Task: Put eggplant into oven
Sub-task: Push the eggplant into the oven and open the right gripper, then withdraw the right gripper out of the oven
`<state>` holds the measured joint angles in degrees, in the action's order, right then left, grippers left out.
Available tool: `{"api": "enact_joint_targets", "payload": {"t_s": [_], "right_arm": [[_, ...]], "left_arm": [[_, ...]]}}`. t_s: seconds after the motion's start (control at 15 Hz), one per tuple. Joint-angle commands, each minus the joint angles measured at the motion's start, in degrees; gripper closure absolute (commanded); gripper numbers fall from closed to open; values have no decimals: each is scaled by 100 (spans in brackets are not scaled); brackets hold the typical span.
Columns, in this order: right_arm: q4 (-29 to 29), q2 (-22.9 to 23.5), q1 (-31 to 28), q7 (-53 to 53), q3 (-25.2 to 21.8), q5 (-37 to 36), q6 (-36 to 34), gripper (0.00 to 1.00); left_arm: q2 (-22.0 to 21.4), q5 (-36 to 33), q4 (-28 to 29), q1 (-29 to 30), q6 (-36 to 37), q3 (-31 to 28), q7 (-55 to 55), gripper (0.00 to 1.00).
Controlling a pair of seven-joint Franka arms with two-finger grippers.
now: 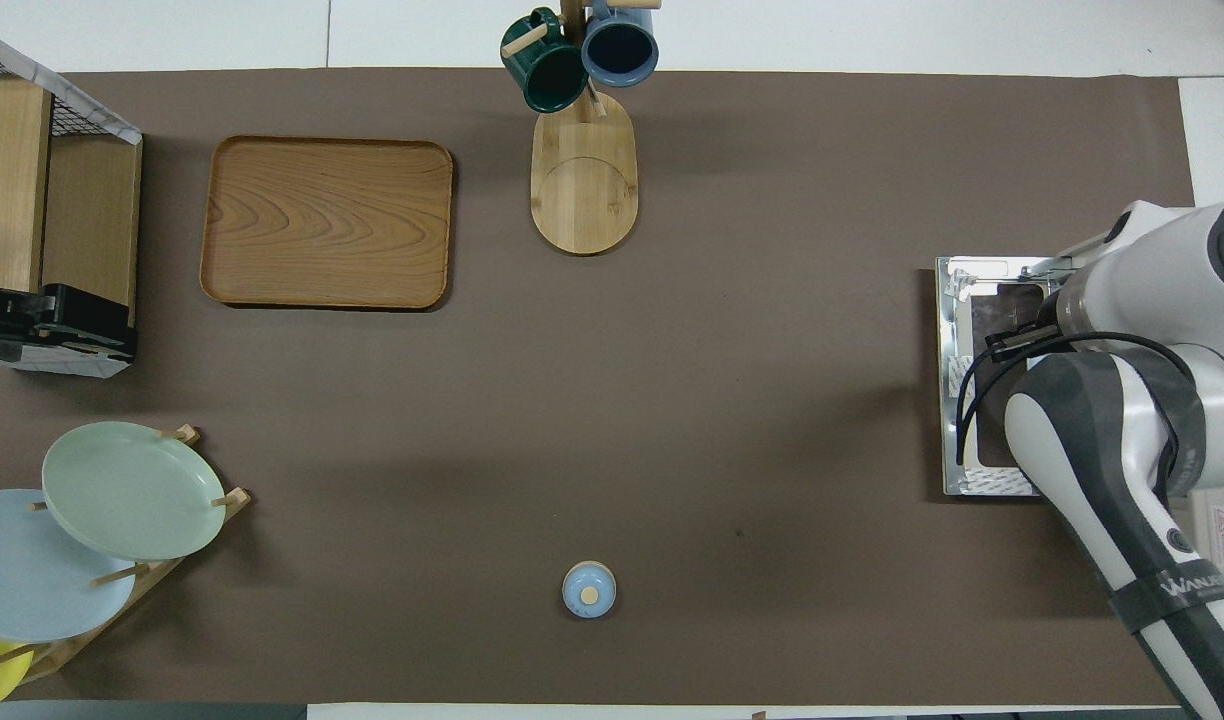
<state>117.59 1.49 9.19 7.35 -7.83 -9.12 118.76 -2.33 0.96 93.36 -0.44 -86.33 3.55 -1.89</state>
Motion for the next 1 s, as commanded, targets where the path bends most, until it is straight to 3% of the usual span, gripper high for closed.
{"api": "enact_joint_targets", "payload": {"t_s": [0.0,0.33,0.47,0.93], "right_arm": [[-79,290,267,-451,27,366,260,100],[308,510,391,-1191,18,394,815,100],[404,720,321,-1236,18,394,964,100],[818,774,189,-1280,18,394,1333,100]], "left_arm": [[-57,-105,6,0,81,5,22,0],[-57,-105,6,8,81,5,22,0],[-57,-105,6,8,81,5,22,0],[-57,-105,6,8,73,5,22,0]]}}
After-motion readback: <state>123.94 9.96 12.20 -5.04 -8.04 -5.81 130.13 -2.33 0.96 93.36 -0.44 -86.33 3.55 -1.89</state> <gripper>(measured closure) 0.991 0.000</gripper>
